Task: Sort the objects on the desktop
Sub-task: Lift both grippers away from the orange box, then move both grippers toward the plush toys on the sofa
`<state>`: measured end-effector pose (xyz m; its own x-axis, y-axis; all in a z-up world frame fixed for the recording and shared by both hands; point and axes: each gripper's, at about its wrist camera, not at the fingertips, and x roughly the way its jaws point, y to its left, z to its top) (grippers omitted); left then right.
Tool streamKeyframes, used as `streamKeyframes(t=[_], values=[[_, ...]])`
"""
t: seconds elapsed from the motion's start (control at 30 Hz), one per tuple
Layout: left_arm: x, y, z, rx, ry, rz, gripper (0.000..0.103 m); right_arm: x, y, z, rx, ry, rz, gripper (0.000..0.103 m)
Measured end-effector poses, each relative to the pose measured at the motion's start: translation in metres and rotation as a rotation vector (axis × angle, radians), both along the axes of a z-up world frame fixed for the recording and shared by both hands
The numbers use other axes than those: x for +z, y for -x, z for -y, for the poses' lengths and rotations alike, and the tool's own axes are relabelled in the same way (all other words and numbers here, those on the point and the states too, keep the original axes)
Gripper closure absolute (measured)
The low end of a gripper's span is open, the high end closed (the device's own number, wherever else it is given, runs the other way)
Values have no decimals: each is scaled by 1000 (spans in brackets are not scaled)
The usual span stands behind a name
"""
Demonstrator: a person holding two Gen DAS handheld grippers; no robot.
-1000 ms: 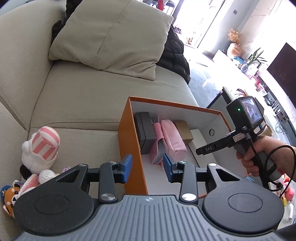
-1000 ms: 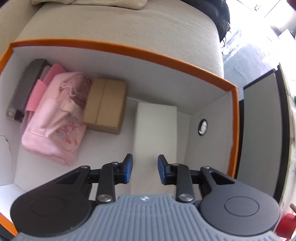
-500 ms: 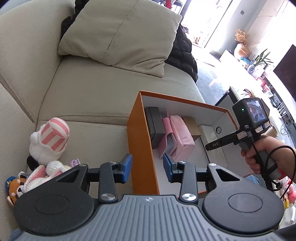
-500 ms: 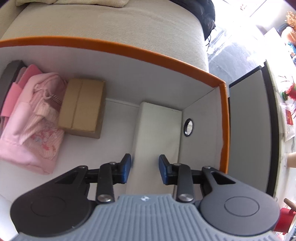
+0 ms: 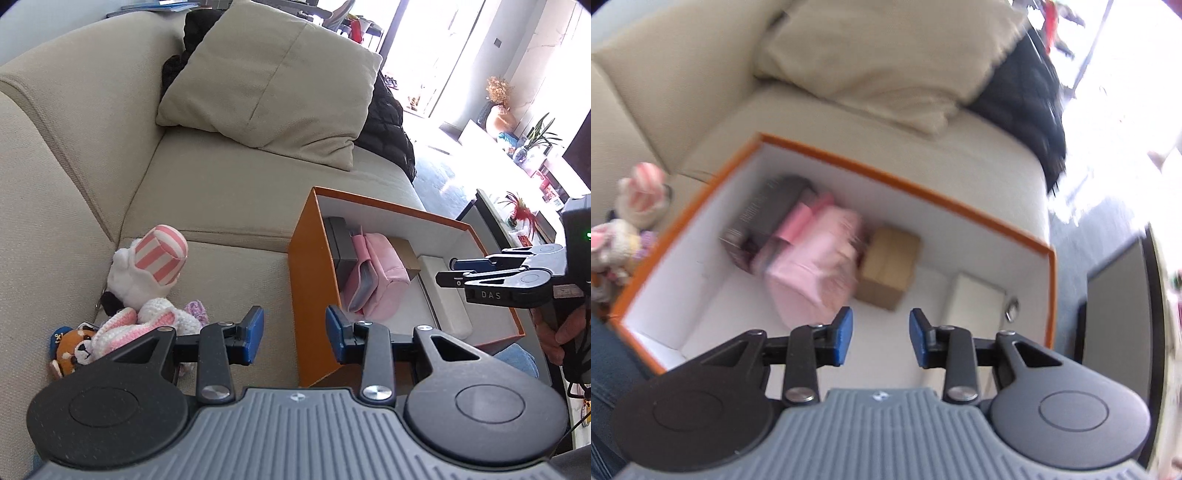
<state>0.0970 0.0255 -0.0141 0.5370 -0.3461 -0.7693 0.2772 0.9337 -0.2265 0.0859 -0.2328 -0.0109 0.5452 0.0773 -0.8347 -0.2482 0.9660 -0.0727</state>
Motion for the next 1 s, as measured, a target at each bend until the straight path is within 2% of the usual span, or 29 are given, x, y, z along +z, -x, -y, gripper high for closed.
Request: streamKeyframes(t=[0.07, 0.2, 0.4, 0.53, 0.67, 0.87, 1.0], values=[[4, 6, -6, 18, -6, 20, 61, 15, 8, -15, 67, -29, 57, 66], [10, 17, -25, 69, -16, 48, 61, 32, 19, -45, 156, -71, 100, 66], [15, 24, -59, 131, -19, 41, 61, 44, 26, -106, 261, -160, 89, 65], [15, 28, -83, 189, -26, 32, 61, 45, 32, -148, 336, -192, 102, 62], [12, 28, -102, 235, -50, 13, 61, 41, 32, -181, 358, -230, 81, 62], [1, 22, -129, 286, -41, -32, 61, 28, 28, -213, 372, -212, 63, 62], [-6, 19, -140, 283, -41, -42, 61, 18, 19, -223, 372, -191, 30, 62]])
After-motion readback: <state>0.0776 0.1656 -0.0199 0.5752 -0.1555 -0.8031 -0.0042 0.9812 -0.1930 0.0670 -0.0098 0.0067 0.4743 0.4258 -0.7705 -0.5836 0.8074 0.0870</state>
